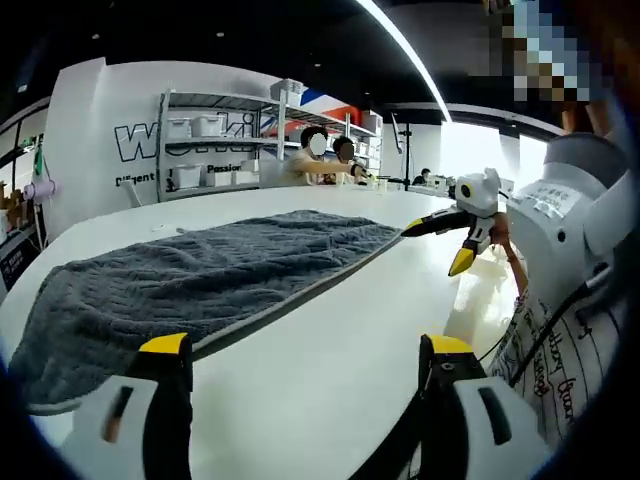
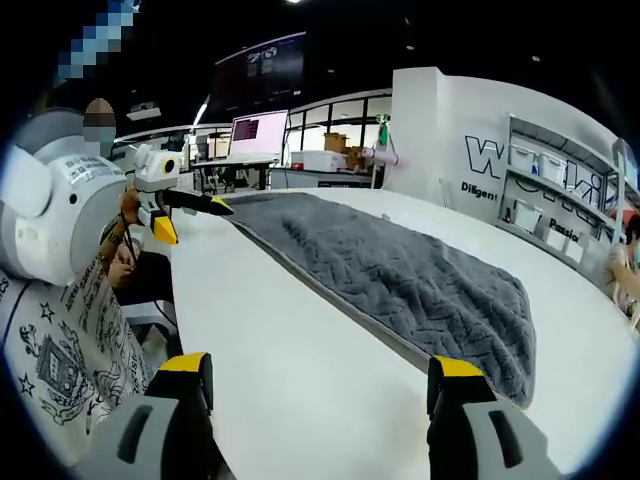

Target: Fold the towel on the table until its edges align and the towel forms a compact rectangular stack.

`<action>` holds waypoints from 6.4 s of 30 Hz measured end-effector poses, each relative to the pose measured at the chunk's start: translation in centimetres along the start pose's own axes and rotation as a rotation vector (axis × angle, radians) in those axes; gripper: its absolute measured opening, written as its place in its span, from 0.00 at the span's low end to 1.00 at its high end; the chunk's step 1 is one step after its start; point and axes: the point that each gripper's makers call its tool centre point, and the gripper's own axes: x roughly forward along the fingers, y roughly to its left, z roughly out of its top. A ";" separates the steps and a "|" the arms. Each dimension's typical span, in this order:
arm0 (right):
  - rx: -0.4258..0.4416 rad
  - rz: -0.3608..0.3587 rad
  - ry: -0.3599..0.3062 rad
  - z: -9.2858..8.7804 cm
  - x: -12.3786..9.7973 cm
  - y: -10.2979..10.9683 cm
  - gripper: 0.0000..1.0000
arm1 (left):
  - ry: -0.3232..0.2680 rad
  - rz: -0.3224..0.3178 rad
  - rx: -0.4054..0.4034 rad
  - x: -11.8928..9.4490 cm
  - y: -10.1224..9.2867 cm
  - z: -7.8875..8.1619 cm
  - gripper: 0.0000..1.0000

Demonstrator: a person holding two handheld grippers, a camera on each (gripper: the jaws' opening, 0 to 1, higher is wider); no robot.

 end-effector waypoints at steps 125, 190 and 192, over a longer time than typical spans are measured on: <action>0.147 -0.446 0.160 1.6 13.0 -37.1 0.07 | 0.011 0.061 0.081 -2.7 -0.6 -0.2 0.98; 0.006 -0.418 0.012 8.2 1.4 -25.2 0.90 | 0.010 0.065 0.073 -2.9 -0.1 -0.4 0.98; 0.000 -0.401 0.010 8.4 1.0 -24.0 0.93 | 0.013 0.066 0.071 -2.9 0.0 -0.4 0.98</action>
